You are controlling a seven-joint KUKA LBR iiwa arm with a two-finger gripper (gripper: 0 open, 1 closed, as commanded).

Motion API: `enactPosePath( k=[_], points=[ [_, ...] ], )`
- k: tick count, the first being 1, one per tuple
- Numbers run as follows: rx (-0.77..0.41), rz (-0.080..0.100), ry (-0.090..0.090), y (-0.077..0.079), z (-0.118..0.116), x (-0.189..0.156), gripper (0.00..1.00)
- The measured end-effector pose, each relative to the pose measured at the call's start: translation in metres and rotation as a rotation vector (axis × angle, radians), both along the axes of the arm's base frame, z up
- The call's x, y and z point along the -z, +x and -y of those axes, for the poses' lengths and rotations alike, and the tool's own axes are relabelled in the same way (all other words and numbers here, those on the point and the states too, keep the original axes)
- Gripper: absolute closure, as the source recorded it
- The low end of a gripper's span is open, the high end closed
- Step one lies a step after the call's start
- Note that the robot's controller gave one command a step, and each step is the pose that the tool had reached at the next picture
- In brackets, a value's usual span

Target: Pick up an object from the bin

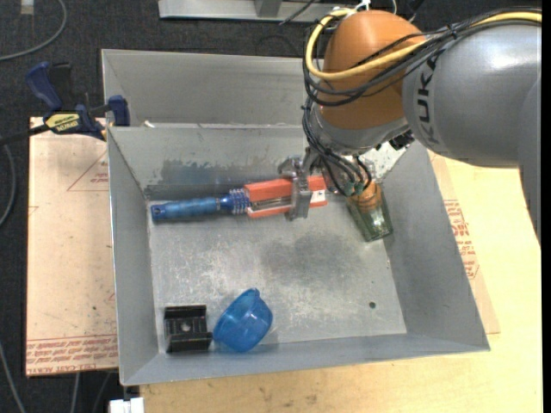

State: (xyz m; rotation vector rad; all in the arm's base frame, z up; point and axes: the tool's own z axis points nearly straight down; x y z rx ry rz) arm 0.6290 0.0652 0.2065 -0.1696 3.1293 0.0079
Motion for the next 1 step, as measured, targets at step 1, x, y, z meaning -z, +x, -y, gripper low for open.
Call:
enactPosePath(
  k=[1],
  points=[
    [0.0, -0.001, 0.0, -0.0003, 0.0, 0.0006, 1.0]
  ],
)
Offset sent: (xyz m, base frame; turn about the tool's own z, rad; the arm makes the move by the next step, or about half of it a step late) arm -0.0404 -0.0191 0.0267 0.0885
